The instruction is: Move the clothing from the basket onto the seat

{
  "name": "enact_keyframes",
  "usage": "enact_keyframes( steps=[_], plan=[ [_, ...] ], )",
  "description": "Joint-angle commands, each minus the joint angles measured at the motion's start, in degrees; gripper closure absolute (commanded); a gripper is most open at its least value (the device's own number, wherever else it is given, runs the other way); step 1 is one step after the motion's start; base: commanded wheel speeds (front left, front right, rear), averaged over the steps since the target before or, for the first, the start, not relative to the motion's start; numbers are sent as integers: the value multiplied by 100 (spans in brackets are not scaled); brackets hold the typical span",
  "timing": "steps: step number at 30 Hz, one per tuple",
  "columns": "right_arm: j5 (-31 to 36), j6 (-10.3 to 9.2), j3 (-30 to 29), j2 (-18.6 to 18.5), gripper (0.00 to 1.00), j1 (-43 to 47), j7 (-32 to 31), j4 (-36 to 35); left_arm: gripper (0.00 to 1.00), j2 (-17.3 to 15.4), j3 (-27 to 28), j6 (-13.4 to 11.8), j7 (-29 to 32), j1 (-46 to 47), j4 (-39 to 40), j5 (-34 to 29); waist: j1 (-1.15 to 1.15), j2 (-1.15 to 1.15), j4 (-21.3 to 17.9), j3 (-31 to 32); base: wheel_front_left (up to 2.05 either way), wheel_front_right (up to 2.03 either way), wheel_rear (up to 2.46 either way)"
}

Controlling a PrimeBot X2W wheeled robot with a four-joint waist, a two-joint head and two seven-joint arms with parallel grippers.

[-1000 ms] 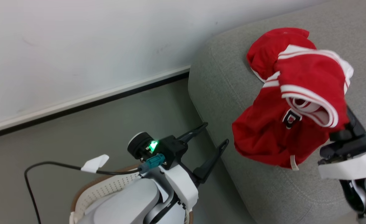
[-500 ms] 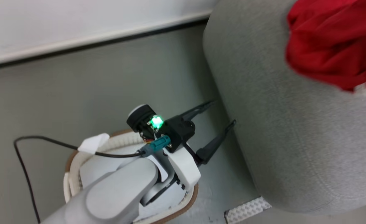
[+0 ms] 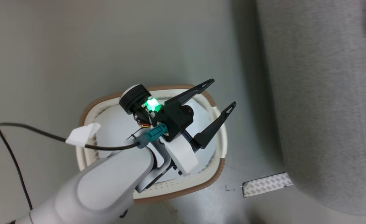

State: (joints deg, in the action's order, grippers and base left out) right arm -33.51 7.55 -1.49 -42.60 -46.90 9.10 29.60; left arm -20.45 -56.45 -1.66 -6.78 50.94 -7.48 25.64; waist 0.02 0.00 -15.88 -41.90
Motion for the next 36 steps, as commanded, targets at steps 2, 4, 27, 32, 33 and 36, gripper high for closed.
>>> enact_keyframes(
  steps=[2,4,27,32,33,36],
  plan=[
    [-72,-14,144,-95,100,-230,-361,459,0,38,-6,-22,-68,59,-31,-58,-2,0,252,-179,0,0,0],
    [-154,-13,335,-110,100,-429,-698,780,0,91,-12,-15,-127,54,-71,-38,-2,0,328,-153,0,0,0],
    [-779,-13,1981,-787,0,97,-2265,345,0,266,280,-206,-784,-894,-770,549,-2,0,359,2124,0,0,0],
    [-662,-13,1865,-796,0,376,-2128,-178,0,228,594,-342,-831,-1284,-703,766,-2,0,452,2725,0,0,0],
    [-628,-13,1826,-729,0,442,-2080,-272,0,223,649,-353,-837,-1355,-677,786,-2,0,488,2830,0,0,0],
    [-568,-13,1702,-473,0,629,-1916,-593,0,164,864,-434,-839,-1559,-570,863,-2,0,598,3091,0,0,0]
  ],
)
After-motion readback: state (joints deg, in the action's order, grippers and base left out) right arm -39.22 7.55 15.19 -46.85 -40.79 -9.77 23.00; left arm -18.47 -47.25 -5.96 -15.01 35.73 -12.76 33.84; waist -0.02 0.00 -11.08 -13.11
